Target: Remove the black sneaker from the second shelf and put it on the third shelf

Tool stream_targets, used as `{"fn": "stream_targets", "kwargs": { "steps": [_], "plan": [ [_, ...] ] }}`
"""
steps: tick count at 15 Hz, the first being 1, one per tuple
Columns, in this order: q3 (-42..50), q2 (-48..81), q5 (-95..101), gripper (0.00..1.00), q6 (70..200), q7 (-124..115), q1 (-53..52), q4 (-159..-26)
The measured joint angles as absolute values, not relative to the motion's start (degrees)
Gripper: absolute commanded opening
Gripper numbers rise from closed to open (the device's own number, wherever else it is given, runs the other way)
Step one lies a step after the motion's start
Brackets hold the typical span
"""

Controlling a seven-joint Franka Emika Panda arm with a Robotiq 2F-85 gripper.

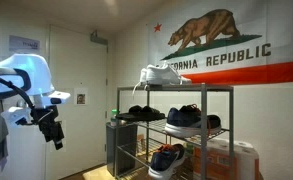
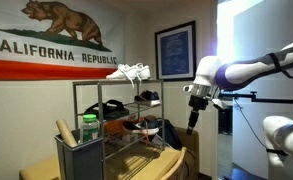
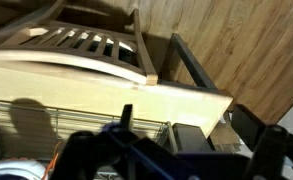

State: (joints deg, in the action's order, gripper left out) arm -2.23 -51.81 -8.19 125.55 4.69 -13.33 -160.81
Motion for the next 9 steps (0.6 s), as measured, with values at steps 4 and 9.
{"fn": "stream_targets", "kwargs": {
  "steps": [4, 9],
  "plan": [
    [-2.23, -51.3, -8.19, 1.0, 125.47, 4.69, -13.33, -161.53],
    [-2.23, -51.16, -8.19, 1.0, 125.47, 4.69, -13.31, -161.17]
  ]
}}
